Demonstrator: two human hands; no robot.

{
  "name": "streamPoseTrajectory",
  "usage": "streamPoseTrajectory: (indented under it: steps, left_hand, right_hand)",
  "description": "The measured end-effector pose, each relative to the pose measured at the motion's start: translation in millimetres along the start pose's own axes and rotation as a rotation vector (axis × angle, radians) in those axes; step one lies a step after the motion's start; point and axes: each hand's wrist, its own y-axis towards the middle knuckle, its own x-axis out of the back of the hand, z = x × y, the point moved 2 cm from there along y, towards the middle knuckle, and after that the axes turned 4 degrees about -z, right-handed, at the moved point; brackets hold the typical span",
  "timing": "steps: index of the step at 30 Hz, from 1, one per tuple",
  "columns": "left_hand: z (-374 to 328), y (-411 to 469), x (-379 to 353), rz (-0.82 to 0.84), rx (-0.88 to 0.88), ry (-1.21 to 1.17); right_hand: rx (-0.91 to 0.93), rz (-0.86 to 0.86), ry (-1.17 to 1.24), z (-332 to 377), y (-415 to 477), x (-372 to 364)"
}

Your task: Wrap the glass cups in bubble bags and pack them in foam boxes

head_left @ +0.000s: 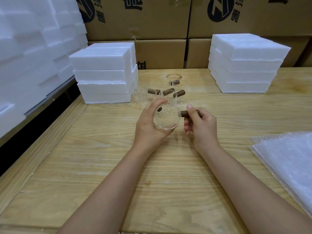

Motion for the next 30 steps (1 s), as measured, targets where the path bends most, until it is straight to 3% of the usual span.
streamPoseTrajectory:
  steps: [3,7,18,23,30]
  left_hand:
    - [-1.9,-0.6,1.8,-0.030,0.024,0.013]
    - [-2.6,-1.1,1.0,-0.015,0.029,0.053]
    - [-16.2,-4.9,0.6,0.012,-0.134,0.237]
    - [-18.2,-4.9,-1.7,-0.002,-0.132,0.333]
    - [-4.5,-1.0,5.4,0.016,0.053,0.200]
  right_hand:
    - [0.097,-0.045,-0.054,-1.3,-3.4,-5.1]
    - [0.151,0.020,-0.154,-2.4,-9.2,-10.2]
    - [0.072,0.043,-0.229,-4.8,-10.9,-14.8]
    - [0.108,0.075,-0.452,-8.3,-10.2,-15.2]
    - [0.276,0.258,-0.550,-4.2,-14.8,-11.6]
